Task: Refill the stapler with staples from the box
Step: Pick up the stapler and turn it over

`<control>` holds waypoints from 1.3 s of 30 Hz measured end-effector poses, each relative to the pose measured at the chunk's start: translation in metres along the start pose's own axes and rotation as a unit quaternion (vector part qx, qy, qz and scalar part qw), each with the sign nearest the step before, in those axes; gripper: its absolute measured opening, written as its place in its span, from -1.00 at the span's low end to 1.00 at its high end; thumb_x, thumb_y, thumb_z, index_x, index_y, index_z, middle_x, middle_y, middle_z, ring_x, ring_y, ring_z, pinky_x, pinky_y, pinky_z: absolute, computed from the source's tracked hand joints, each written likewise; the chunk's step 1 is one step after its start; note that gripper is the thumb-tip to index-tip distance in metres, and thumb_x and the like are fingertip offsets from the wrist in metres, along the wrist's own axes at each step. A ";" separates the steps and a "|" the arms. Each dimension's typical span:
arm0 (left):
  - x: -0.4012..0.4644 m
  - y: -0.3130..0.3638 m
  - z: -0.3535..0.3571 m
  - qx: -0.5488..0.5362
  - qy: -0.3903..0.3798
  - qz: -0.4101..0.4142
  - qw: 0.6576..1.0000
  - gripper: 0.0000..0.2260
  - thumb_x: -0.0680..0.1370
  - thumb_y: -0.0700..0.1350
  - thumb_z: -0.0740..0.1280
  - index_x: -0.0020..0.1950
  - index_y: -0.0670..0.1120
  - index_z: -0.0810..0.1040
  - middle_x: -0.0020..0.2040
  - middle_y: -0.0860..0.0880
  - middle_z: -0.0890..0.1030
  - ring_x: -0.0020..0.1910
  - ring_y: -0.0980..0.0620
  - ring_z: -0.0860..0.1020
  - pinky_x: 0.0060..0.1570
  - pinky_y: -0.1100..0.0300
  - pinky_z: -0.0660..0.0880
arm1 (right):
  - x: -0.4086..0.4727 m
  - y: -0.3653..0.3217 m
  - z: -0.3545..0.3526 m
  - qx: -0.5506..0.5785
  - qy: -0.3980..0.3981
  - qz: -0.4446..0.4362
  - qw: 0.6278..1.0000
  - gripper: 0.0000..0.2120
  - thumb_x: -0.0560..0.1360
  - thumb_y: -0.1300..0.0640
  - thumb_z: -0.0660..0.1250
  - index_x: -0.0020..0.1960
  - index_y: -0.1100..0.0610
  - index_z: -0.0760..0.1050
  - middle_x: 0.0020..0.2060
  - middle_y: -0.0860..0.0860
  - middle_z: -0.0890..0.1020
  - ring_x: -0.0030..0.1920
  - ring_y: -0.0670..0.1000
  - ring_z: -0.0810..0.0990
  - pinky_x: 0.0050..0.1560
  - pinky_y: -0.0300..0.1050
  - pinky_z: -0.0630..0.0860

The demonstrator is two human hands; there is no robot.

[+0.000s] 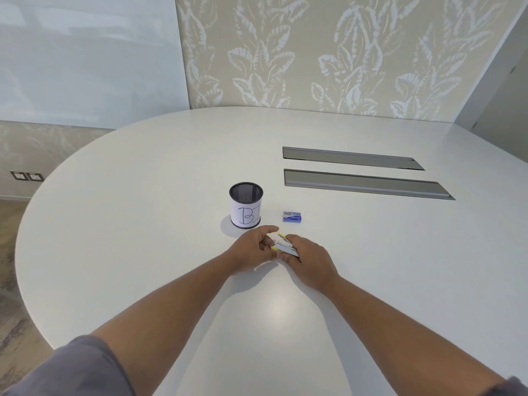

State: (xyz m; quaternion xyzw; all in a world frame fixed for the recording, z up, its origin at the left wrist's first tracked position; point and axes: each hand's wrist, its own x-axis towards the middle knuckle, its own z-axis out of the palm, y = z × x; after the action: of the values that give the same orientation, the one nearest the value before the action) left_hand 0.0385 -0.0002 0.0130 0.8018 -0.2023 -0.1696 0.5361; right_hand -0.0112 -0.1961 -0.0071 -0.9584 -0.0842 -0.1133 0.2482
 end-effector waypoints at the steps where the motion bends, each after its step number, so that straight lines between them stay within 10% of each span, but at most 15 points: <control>1: -0.001 0.002 0.000 -0.023 0.001 -0.012 1.000 -0.55 0.54 -0.15 0.45 0.41 -0.03 0.44 -0.06 -0.02 0.60 -0.17 0.09 0.56 -0.10 0.30 0.52 | -0.001 0.000 0.000 0.000 0.000 0.002 1.000 -0.61 0.61 -0.17 0.27 0.35 0.00 0.45 0.11 -0.04 0.65 0.06 0.06 0.60 -0.10 -0.10 0.39; 10: -0.009 0.011 0.003 0.031 0.025 -0.021 0.999 -0.75 0.62 0.00 0.32 -0.22 -0.02 0.60 -0.31 -0.05 0.46 -0.32 0.03 0.37 -0.26 0.17 0.32 | -0.005 -0.009 -0.001 -0.042 0.028 -0.003 0.999 -0.54 0.61 -0.24 0.19 0.42 -0.04 0.34 0.22 -0.05 0.62 0.09 0.08 0.63 -0.06 -0.05 0.48; 15: -0.007 0.009 0.002 0.022 0.015 -0.021 0.999 -0.78 0.61 -0.04 0.36 -0.11 -0.15 0.67 -0.27 -0.04 0.53 -0.28 0.05 0.41 -0.21 0.19 0.37 | 0.007 -0.016 -0.004 -0.105 0.026 0.001 0.994 -0.57 0.52 -0.32 0.14 0.22 -0.05 0.33 -0.16 -0.05 0.68 -0.20 0.14 0.65 -0.29 -0.09 0.34; 39: -0.002 0.014 -0.003 -0.028 -0.009 -0.076 0.997 -0.77 0.59 -0.09 0.34 -0.03 -0.25 0.66 -0.31 -0.01 0.52 -0.35 0.07 0.39 -0.30 0.24 0.35 | 0.010 -0.005 0.004 -0.108 0.022 -0.018 0.994 -0.52 0.56 -0.37 0.15 0.26 -0.04 0.40 -0.17 -0.06 0.65 -0.20 0.12 0.62 -0.28 -0.08 0.37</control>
State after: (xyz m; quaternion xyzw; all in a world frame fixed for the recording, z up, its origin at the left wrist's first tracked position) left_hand 0.0369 -0.0014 0.0272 0.7977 -0.1413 -0.2229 0.5423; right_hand -0.0017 -0.1891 -0.0054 -0.9751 -0.0831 -0.1477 0.1430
